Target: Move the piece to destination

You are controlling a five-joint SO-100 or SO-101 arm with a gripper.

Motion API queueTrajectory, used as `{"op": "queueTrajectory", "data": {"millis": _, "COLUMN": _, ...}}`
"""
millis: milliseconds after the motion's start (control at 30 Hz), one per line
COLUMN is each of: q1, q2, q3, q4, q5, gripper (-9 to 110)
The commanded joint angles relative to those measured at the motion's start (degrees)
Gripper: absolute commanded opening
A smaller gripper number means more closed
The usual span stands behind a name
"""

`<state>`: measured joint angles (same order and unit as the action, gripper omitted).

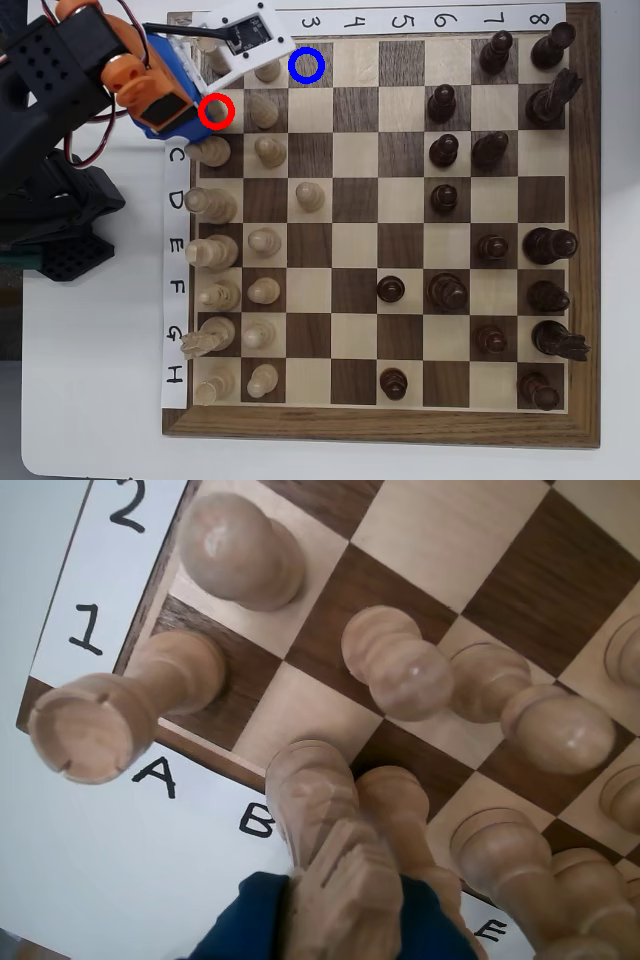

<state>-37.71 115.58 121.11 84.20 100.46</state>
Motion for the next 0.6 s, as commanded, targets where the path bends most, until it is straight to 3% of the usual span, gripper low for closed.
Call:
{"op": "queueTrajectory", "data": {"millis": 0, "q1": -0.79, "q2": 8.17, "q3": -11.51, "q4": 3.08, "q5": 31.99, "gripper": 0}}
{"op": "queueTrajectory", "data": {"millis": 567, "q1": -0.79, "q2": 8.35, "q3": -21.80, "q4": 9.40, "q5": 32.78, "gripper": 0}}
